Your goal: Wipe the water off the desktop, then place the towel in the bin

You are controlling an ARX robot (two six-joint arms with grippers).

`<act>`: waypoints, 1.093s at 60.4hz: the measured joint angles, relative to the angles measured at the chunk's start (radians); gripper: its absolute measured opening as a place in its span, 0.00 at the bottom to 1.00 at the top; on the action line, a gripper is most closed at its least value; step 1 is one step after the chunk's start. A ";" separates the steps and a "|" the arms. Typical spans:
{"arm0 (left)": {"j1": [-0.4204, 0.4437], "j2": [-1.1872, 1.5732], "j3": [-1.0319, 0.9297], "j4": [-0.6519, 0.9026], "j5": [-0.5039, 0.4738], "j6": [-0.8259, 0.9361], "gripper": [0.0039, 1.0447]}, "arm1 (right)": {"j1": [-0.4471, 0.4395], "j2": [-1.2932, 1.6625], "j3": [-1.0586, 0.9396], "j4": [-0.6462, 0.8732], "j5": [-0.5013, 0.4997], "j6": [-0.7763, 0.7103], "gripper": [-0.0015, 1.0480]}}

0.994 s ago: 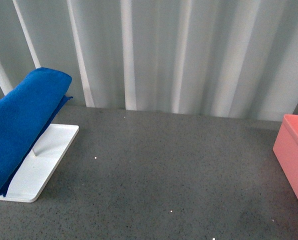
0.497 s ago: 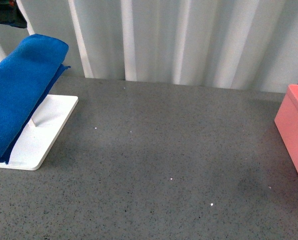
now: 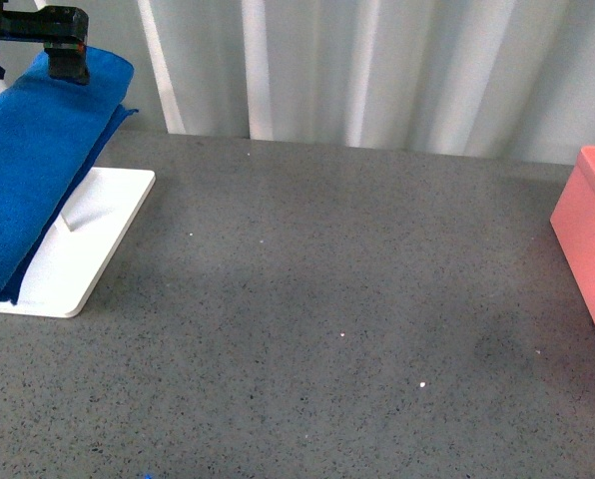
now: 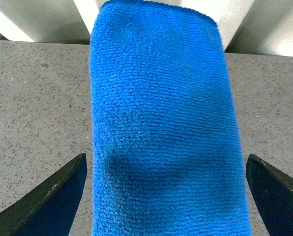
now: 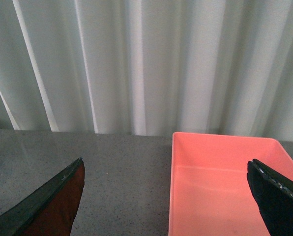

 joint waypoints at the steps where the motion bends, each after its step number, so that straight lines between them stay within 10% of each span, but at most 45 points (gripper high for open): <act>1: 0.001 0.003 0.000 0.003 -0.003 0.000 0.94 | 0.000 0.000 0.000 0.000 0.000 0.000 0.93; 17: 0.006 0.010 -0.044 0.061 -0.017 0.000 0.94 | 0.000 0.000 0.000 0.000 0.000 0.000 0.93; 49: 0.008 -0.055 -0.178 0.166 0.063 -0.024 0.09 | 0.000 0.000 0.000 0.000 0.000 0.000 0.93; 66: -0.006 -0.202 -0.279 0.221 0.161 -0.038 0.05 | 0.000 0.000 0.000 0.000 0.000 0.000 0.93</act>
